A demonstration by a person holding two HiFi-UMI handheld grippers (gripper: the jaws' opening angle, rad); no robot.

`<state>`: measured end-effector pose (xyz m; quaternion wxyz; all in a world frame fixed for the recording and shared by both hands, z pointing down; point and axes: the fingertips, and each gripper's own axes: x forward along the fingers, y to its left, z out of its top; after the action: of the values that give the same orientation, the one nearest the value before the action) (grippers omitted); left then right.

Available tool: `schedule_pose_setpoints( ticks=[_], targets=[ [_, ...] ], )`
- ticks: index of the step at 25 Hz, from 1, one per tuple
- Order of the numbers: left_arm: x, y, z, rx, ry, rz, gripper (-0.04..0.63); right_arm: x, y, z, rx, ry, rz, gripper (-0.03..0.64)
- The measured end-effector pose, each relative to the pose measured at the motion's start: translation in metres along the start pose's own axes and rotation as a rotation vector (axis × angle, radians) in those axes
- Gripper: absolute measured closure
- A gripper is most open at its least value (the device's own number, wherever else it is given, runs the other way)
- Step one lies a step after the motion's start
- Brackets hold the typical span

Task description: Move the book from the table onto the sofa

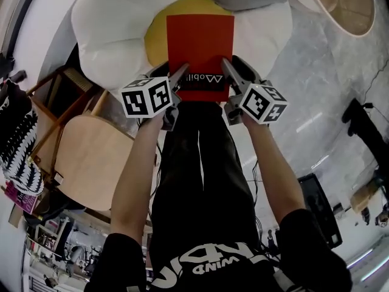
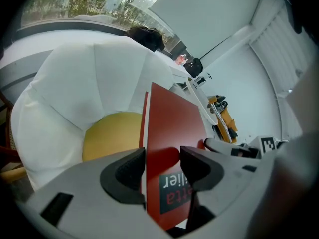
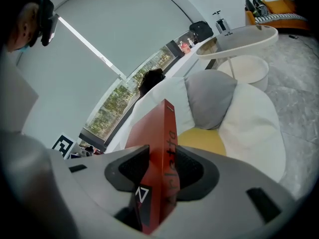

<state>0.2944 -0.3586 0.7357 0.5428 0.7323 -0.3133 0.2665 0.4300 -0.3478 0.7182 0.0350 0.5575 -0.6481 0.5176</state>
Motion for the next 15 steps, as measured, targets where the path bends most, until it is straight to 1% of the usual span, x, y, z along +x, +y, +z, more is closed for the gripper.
schedule_pose_setpoints(
  ticks=[5, 8, 12, 15],
  targets=[
    [0.036, 0.034, -0.009, -0.023, 0.002, 0.005, 0.362, 0.037, -0.028, -0.018, -0.006, 0.021, -0.015, 0.462],
    [0.053, 0.047, -0.013, -0.028, 0.002, 0.005, 0.362, 0.052, -0.043, -0.026, -0.009, 0.034, -0.015, 0.462],
    [0.074, 0.068, -0.014, -0.033, -0.01, 0.014, 0.362, 0.076, -0.059, -0.036, -0.01, 0.037, -0.01, 0.462],
    [0.089, 0.084, -0.019, -0.05, -0.021, 0.018, 0.362, 0.093, -0.071, -0.045, -0.016, 0.046, -0.009, 0.462]
  ],
)
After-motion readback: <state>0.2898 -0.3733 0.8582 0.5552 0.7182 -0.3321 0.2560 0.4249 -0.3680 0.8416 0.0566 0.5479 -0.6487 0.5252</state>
